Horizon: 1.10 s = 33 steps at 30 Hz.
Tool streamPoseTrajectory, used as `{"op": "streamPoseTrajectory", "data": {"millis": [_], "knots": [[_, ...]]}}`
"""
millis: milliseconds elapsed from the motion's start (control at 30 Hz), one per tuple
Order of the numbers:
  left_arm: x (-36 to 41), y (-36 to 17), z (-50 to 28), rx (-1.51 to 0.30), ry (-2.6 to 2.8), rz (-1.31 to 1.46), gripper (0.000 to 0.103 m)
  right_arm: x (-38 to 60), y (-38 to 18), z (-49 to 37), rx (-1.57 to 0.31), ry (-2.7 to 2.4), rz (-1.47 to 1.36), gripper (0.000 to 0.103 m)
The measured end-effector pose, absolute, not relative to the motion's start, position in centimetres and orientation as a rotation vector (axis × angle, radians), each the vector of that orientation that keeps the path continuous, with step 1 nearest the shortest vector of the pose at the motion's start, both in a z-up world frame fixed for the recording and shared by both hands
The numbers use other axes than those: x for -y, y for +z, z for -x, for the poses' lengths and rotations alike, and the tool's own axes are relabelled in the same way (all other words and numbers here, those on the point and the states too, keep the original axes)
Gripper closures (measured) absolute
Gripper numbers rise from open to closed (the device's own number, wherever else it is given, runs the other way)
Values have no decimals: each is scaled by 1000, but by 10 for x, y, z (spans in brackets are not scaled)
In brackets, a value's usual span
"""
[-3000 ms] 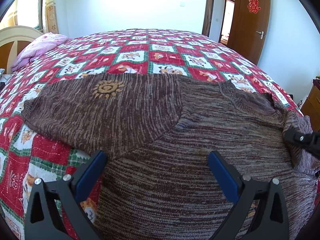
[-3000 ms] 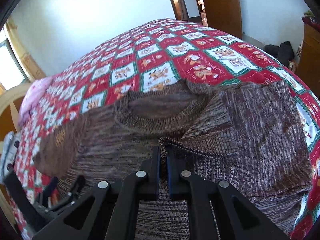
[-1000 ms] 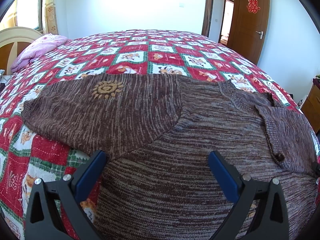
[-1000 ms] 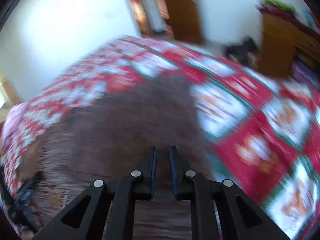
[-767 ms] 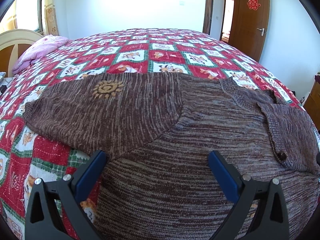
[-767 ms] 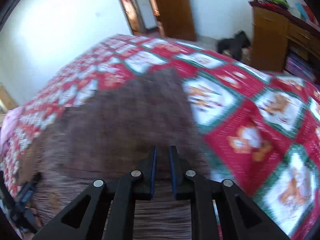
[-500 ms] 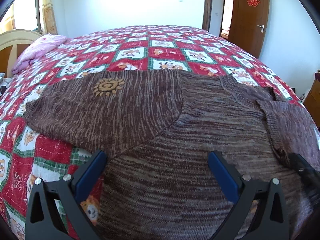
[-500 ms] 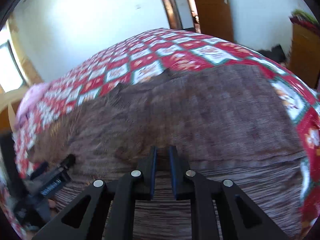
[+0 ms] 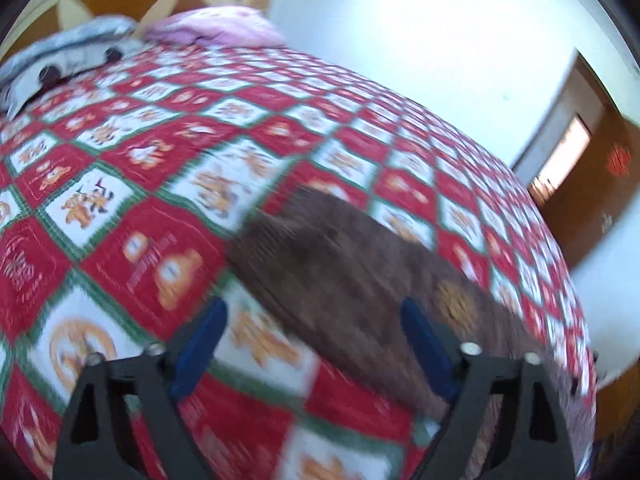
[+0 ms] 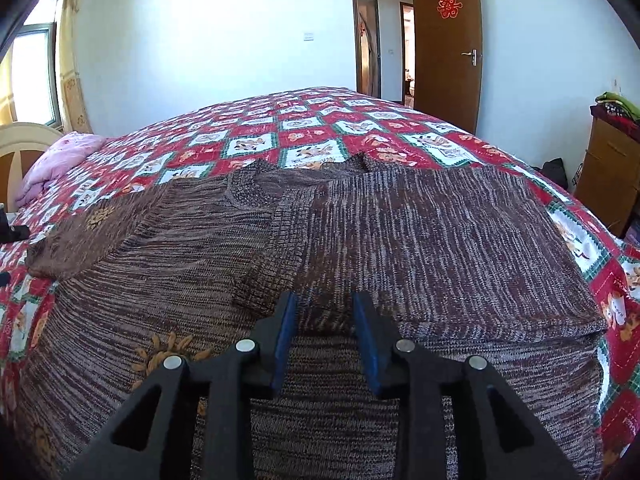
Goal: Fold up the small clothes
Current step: 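Grasp the other sweater sleeve cuff with the left gripper, then fold the held sleeve across the sweater body with the left gripper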
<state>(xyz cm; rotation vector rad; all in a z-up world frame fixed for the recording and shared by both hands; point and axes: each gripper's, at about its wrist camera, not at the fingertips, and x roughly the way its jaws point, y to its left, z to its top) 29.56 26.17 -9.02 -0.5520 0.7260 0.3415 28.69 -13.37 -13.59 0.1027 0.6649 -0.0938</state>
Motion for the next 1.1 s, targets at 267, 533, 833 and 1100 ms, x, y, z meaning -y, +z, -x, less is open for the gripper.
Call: {"op": "streamPoseTrajectory", "data": {"millis": [267, 533, 833, 1100], "knots": [[-297, -125, -322, -769, 369, 716, 31, 134, -136, -285, -662, -88, -110, 70], [-296, -128, -323, -724, 373, 706, 64, 136, -137, -284, -658, -82, -121, 70], [-304, -139, -316, -684, 274, 818, 93, 139, -138, -284, -652, -73, -137, 69], [-269, -108, -329, -693, 246, 636, 93, 141, -138, -283, -647, -60, -156, 69]]}}
